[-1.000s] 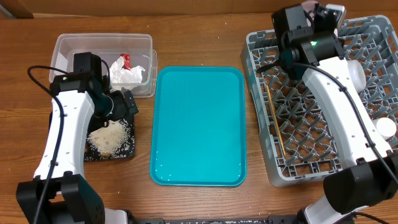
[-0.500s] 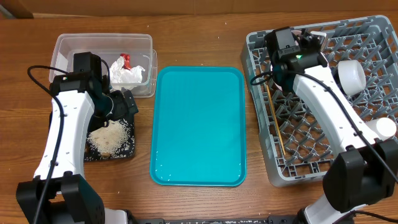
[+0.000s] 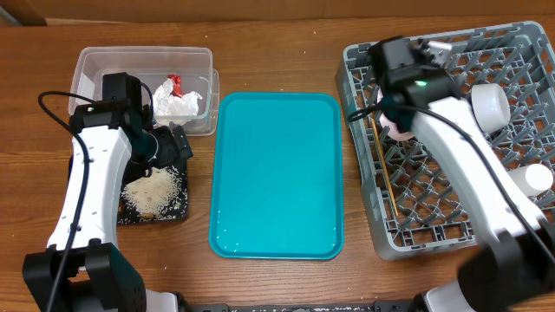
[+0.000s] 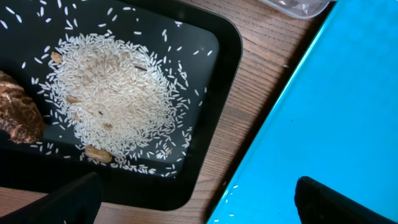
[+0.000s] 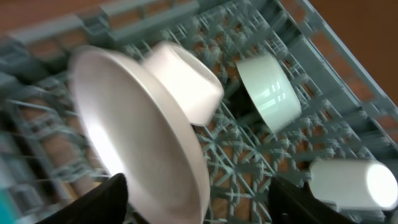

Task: Sort waste into correct bins and load items into the dishwasher
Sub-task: 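Lift the white plate and stand it upright in the rack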

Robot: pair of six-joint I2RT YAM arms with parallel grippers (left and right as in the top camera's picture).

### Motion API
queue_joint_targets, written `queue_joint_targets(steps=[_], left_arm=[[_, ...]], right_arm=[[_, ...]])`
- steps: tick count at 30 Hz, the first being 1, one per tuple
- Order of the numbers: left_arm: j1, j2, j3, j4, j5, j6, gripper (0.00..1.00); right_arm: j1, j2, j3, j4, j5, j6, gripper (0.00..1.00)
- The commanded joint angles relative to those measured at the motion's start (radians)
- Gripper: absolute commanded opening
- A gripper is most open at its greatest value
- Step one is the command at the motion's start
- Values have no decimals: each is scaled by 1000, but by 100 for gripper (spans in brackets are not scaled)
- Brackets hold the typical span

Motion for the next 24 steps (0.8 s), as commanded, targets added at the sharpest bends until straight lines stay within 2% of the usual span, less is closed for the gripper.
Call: queue_joint_targets(steps=[1, 5, 9, 11, 14, 17, 24], left_arm=[[-8, 5, 3, -5, 11, -17, 100], [-19, 5, 3, 1, 81, 39, 99], [-81, 4, 4, 23, 116, 90, 100], [-134, 4, 4, 41, 116, 132, 100], [-206, 4, 4, 35, 114, 194, 100], [-249, 4, 4, -19, 132, 199, 100], [-233, 2, 3, -220, 147, 185, 100]], right_arm=[[-80, -145, 47, 26, -227, -43, 76], [-212, -188, 47, 1, -592, -171, 79], [-344, -172, 47, -77, -943, -350, 91], [-384, -158, 47, -135, -1044, -423, 94], [-409, -144, 37, -222, -1034, -463, 100], [-410, -139, 18, -290, -970, -463, 100], [-410, -147, -11, -391, -925, -455, 100]])
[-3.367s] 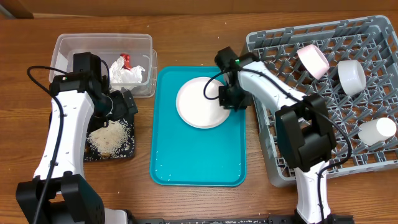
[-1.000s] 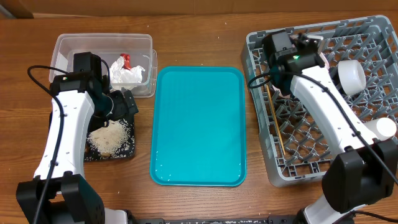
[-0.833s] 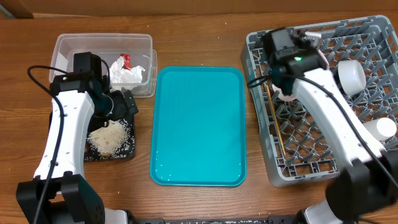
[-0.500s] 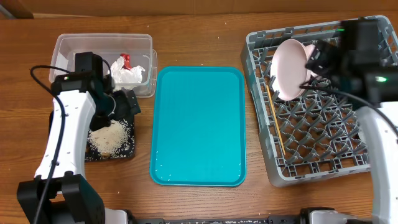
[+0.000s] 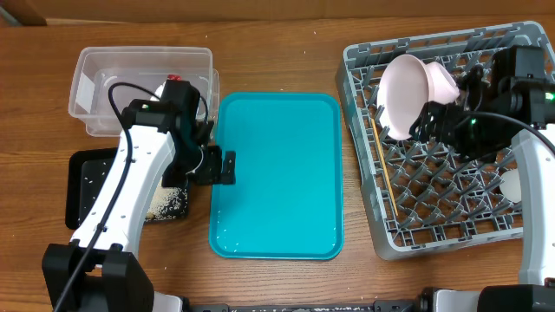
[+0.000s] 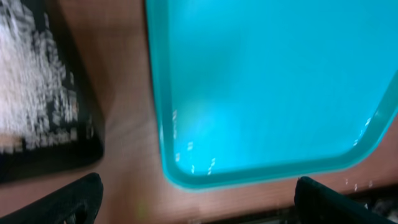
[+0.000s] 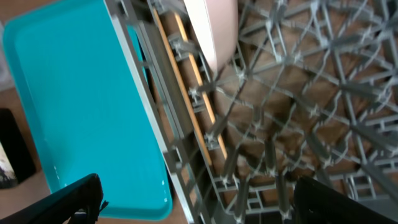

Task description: Sort waste into correct bins and load items into the dishwasher

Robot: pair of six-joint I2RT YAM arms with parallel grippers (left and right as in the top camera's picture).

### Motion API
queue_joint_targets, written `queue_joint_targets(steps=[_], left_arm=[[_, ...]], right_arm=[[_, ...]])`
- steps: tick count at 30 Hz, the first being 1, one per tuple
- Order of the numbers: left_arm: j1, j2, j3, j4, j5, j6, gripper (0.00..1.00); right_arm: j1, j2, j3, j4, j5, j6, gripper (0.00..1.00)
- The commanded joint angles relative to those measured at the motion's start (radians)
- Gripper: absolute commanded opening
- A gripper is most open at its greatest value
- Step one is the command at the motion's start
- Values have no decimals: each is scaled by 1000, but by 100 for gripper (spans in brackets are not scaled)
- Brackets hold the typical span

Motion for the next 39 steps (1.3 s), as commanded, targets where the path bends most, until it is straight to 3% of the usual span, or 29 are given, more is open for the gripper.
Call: queue_joint_targets(steps=[1, 6, 11, 18, 23, 29, 39], left_arm=[[18, -2, 4, -48, 18, 17, 100], [20, -72, 2, -73, 8, -9, 100], [19, -246, -42, -26, -13, -23, 100], [18, -662, -211, 193, -64, -42, 100], [18, -944, -313, 324, -166, -103, 100], [18, -1079, -318, 301, -182, -103, 100], [18, -1082, -318, 157, -182, -103, 100]], right_arm=[[-5, -14, -8, -19, 8, -16, 100], [-5, -68, -31, -17, 19, -2, 100], [10, -248, -216, 131, 19, 2, 100], [14, -631, -534, 409, 23, 2, 100], [14, -854, -633, 534, 33, 2, 100], [14, -900, -634, 515, 33, 2, 100], [14, -896, -634, 500, 33, 2, 100]])
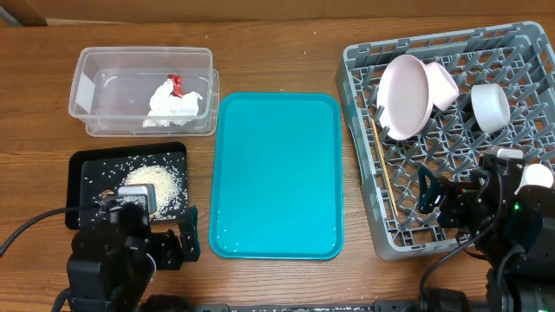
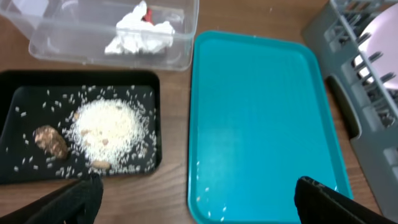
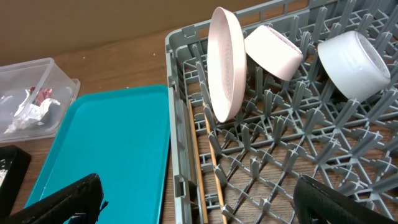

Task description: Sort waste into correct bins and load items into the dishwasher

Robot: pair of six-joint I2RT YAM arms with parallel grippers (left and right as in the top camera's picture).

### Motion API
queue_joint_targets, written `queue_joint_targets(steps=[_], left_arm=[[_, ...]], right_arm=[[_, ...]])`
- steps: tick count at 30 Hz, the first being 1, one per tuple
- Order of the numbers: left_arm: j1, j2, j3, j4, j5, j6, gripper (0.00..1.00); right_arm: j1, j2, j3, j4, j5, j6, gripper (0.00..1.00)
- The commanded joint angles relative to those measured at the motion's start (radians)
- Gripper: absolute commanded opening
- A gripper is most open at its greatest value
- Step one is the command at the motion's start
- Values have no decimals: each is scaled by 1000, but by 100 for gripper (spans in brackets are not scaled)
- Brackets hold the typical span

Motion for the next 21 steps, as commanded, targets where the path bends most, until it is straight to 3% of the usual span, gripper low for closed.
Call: queue_joint_targets(steps=[1, 11, 21], left_arm=[[4, -6, -11, -26, -14, -21, 100], [4, -6, -11, -58, -14, -21, 100], [4, -6, -11, -58, -13, -21, 100]], right_arm=[[5, -2, -10, 4, 10, 3, 100], [6, -2, -10, 3, 10, 3, 100], [137, -111, -27, 11, 27, -2, 100]])
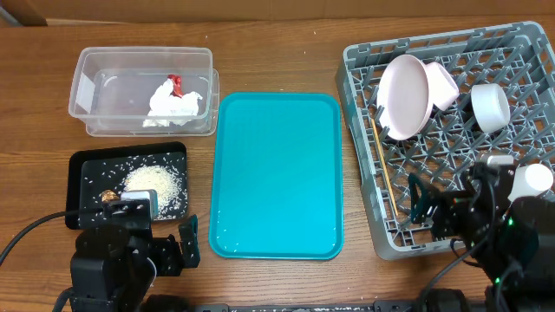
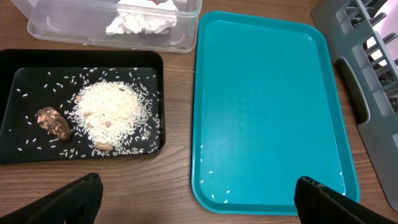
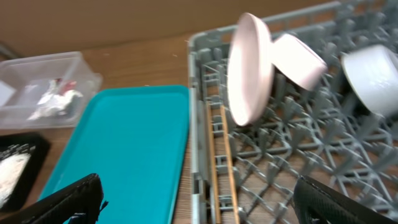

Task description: Sort waste into correct bins and load items into the dishwasher

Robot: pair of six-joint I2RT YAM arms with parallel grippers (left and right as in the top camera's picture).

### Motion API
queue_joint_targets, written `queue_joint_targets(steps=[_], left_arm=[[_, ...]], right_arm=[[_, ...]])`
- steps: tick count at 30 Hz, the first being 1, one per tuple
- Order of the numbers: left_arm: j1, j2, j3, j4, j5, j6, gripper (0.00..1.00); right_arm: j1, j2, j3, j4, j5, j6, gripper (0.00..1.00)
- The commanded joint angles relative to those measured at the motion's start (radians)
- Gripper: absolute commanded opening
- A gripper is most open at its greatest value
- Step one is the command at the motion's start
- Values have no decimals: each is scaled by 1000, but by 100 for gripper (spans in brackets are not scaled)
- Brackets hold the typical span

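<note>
The teal tray (image 1: 277, 173) lies mid-table, bare but for a few rice grains (image 2: 214, 193). The clear bin (image 1: 143, 91) holds a white tissue and a red scrap. The black tray (image 1: 85, 178) carries a rice heap (image 2: 112, 118) and a brown lump (image 2: 53, 122). The grey dish rack (image 1: 451, 139) holds an upright pink plate (image 1: 403, 95), a pink bowl (image 1: 440, 85), a white bowl (image 1: 490, 106), a white cup (image 1: 536, 178) and chopsticks (image 1: 384, 182). My left gripper (image 2: 199, 205) hangs open and empty near the front left edge. My right gripper (image 3: 199, 205) is open and empty over the rack's front.
The tray's front edge (image 2: 273, 208) lies just ahead of my left fingers. The rack's left wall (image 3: 198, 155) stands between the teal tray and the chopsticks. Bare wood runs between the black tray and the teal tray.
Both arms stay low at the front edge, open and empty. The right gripper has shifted slightly to the left; the left wrist view has edged a little nearer the table. No object moved.
At first my left gripper was over the rice in the black tray and my right gripper was at the pink plate in the rack. Then the left was over the teal tray's left edge and the right over the rack. Both then stood back at the front, empty.
</note>
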Motion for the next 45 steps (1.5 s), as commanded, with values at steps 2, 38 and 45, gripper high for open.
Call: queue_joint_targets(steps=[2, 38, 45], left_arm=[[4, -6, -11, 0, -10, -21, 100], [4, -6, -11, 0, -10, -21, 100], [4, -6, -11, 0, -10, -21, 100]], right_arm=[[35, -90, -53, 30, 27, 0, 100], [58, -550, -929, 894, 47, 0, 100], [58, -550, -929, 894, 47, 0, 100]])
